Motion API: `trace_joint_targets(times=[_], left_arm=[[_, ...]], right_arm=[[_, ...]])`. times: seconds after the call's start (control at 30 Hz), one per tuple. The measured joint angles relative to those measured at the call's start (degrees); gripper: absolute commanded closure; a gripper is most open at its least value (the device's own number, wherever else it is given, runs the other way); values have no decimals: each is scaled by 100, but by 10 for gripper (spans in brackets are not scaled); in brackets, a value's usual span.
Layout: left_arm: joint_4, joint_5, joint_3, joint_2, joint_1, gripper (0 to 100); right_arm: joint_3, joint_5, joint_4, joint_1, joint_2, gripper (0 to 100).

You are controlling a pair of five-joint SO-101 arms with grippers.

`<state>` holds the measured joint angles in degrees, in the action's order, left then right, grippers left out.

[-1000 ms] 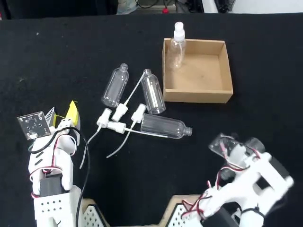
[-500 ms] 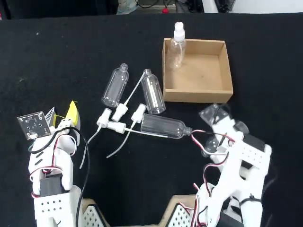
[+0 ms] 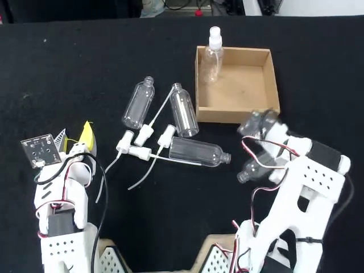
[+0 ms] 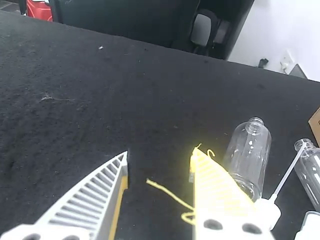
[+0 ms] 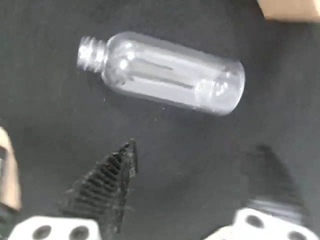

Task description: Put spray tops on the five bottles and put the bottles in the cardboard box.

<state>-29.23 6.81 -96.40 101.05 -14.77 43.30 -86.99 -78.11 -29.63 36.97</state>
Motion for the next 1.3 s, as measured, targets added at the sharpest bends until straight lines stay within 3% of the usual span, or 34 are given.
trace_joint_targets(times=[0.2, 0.4, 0.87, 1.3], left_arm=[[0, 0, 0, 0, 0, 805], [0, 0, 0, 0, 0, 805], [0, 0, 0, 0, 0, 805], [0, 0, 0, 0, 0, 805]], right_arm=[[0, -2040, 0, 0, 0, 424], [343, -3051, 53, 18, 0, 472], [2198, -3165, 2945, 18, 0, 500], [2796, -3165, 3745, 316, 0, 502]])
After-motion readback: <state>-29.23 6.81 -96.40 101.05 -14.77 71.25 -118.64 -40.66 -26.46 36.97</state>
